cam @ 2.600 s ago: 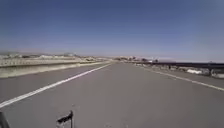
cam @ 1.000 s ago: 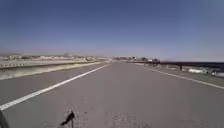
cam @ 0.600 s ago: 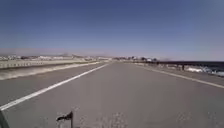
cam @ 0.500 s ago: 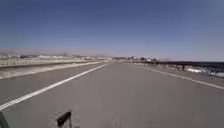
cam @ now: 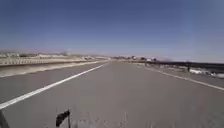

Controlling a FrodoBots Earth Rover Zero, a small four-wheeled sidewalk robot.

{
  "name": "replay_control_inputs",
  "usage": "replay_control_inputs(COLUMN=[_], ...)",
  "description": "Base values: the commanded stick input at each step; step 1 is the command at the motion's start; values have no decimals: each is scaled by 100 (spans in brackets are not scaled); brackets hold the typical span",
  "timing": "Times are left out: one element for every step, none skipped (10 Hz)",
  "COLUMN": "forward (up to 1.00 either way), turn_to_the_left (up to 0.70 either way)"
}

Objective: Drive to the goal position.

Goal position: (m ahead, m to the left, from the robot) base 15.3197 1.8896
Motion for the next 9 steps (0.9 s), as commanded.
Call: replay_control_inputs(forward=[100,100,100,100,100,100,100,100,100], turn_to_the_left=[0,0,0,0,0,0,0,0,0])
